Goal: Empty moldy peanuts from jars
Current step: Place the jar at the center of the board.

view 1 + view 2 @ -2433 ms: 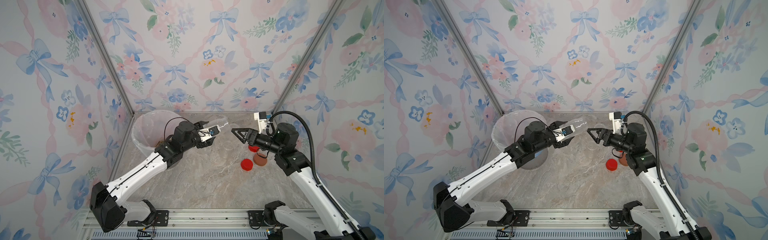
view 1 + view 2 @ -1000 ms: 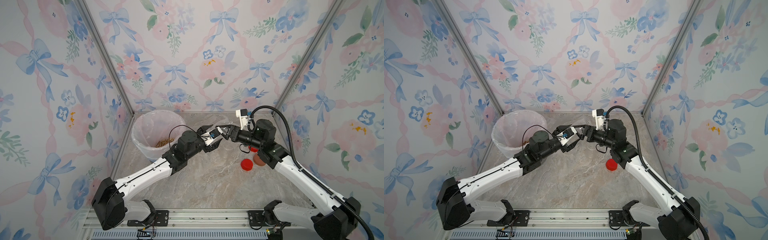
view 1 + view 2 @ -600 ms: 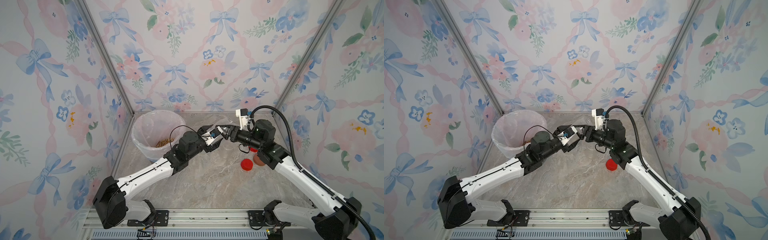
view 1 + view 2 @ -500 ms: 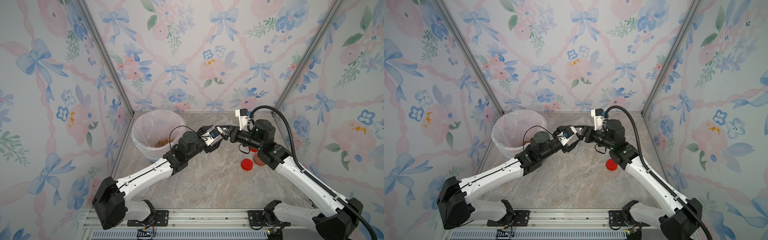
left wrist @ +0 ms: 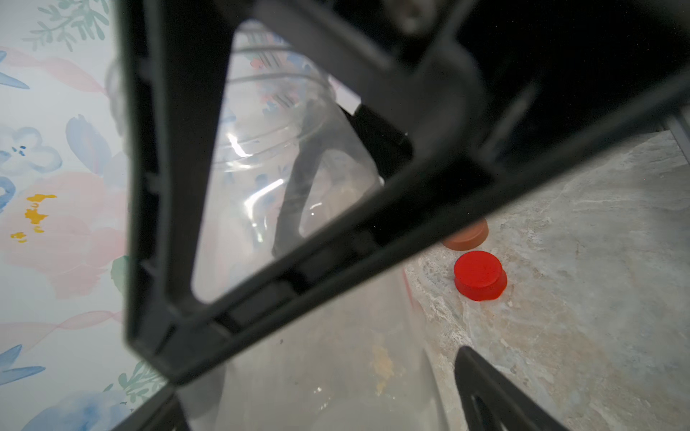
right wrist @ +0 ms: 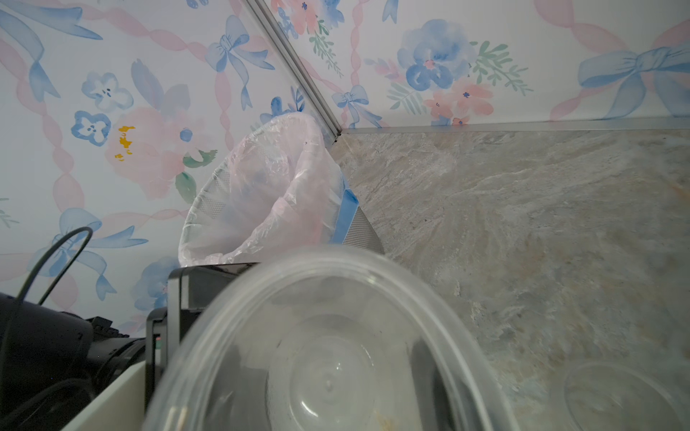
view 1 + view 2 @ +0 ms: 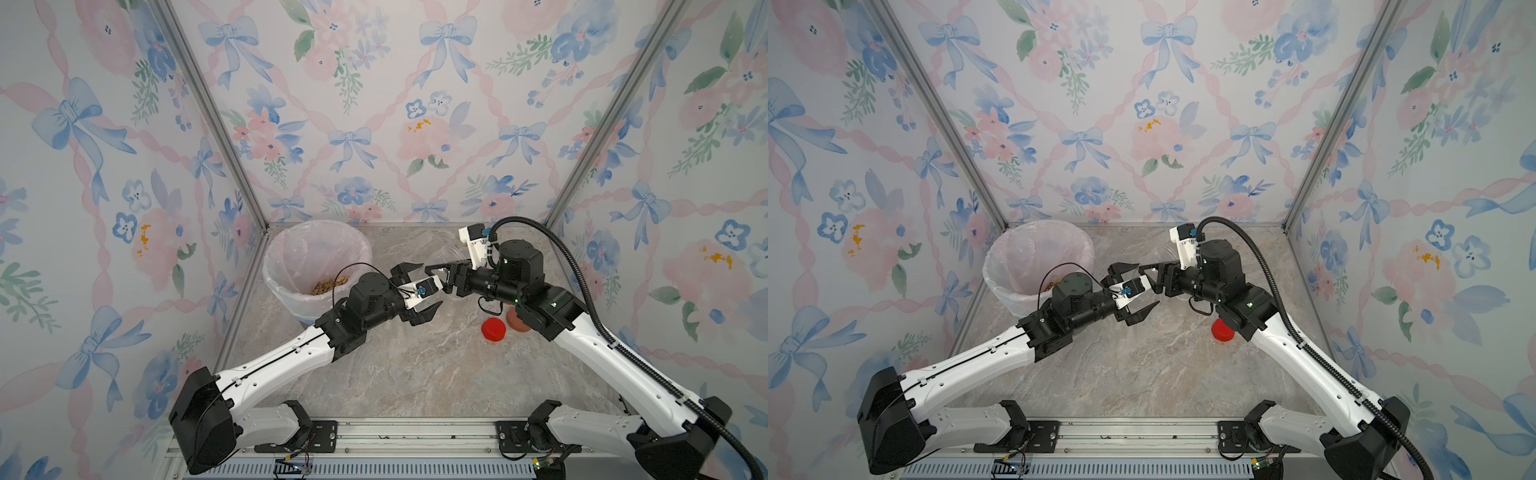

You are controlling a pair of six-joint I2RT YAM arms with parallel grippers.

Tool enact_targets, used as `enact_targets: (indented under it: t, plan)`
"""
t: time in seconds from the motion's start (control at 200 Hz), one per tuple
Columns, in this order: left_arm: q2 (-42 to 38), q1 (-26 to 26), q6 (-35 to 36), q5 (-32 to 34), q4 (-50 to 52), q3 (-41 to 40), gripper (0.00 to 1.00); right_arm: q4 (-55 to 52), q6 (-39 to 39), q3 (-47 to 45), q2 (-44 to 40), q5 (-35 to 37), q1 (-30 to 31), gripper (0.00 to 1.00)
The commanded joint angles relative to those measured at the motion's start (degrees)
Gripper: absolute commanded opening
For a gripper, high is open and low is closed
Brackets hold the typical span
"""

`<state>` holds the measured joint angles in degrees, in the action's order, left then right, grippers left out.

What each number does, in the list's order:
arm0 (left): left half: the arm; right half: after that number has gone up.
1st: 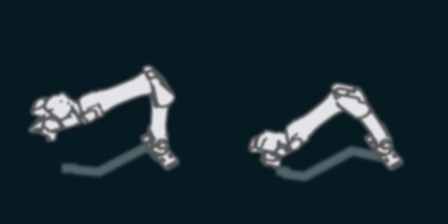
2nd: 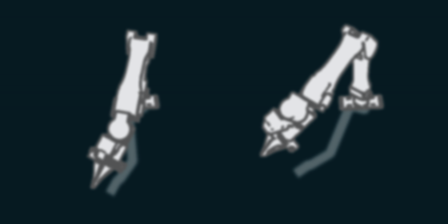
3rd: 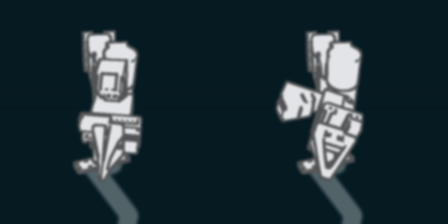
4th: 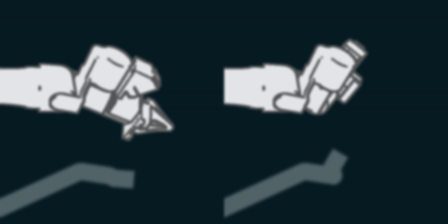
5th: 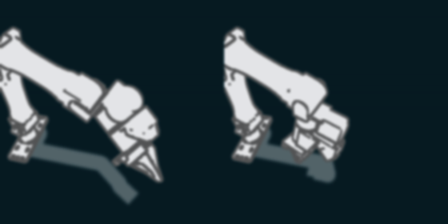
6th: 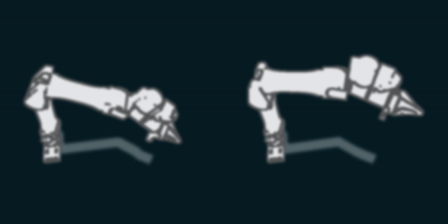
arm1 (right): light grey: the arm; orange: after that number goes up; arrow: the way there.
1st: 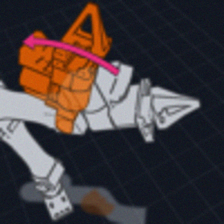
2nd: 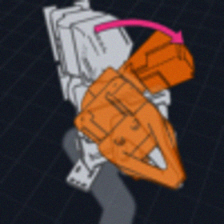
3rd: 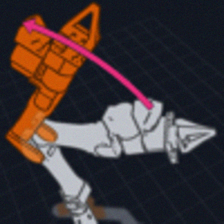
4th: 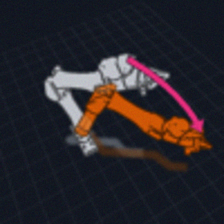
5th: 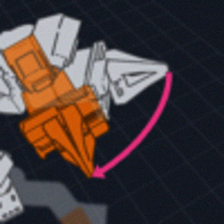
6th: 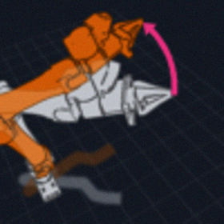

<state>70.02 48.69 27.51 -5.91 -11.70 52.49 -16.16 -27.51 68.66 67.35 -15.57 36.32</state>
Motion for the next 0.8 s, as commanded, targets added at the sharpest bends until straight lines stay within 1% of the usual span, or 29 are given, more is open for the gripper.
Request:
enact_targets:
  t: [0.0,0.035,0.05,0.08,0.195,0.295,0.425,0.52,0.605,0.715,0.795]
  plan:
    - [-2.6,3.1,2.8,-6.5,1.7,-0.1,0.98,0.6,2.3,2.0,1.7,6.1,0.6,0.43]
    - [-3.2,3.1,2.8,-4.5,2.7,0.2,0.98,-0.1,2.6,2.2,1.9,6.9,0.9,0.43]
    - [-3.5,3.0,1.2,-3.6,3.4,0.3,0.98,-0.2,2.9,2.3,2.0,7.1,1.0,0.43]
    - [-4.1,3.1,0.7,-2.2,4.9,0.8,0.98,-0.8,3.4,2.4,2.2,7.5,1.1,0.43]
    - [-6.9,3.1,-1.4,0.0,10.0,1.5,0.98,-2.8,5.2,2.9,3.2,10.5,1.6,0.43]
    - [-10.0,3.1,-3.4,0.3,11.5,0.1,0.98,-4.0,6.8,2.9,4.4,13.3,2.3,0.43]
    - [-14.3,3.3,-6.5,0.9,12.3,-1.3,0.98,-3.1,8.4,1.8,6.3,13.4,2.9,0.44]
    - [-17.1,3.3,-8.9,0.3,12.2,-2.8,0.98,-2.2,10.0,1.2,9.3,13.7,4.1,0.44]
    - [-18.5,3.3,-11.8,-0.8,12.3,-4.7,0.98,-2.1,11.8,1.6,12.3,16.1,6.1,0.43]
    - [-19.9,3.3,-16.6,0.8,12.2,-7.6,0.98,-1.2,14.8,2.5,16.4,20.3,9.6,0.43]
    - [-21.3,3.3,-19.3,0.0,12.1,-10.0,0.98,0.6,15.8,2.6,19.5,22.8,11.2,0.43]
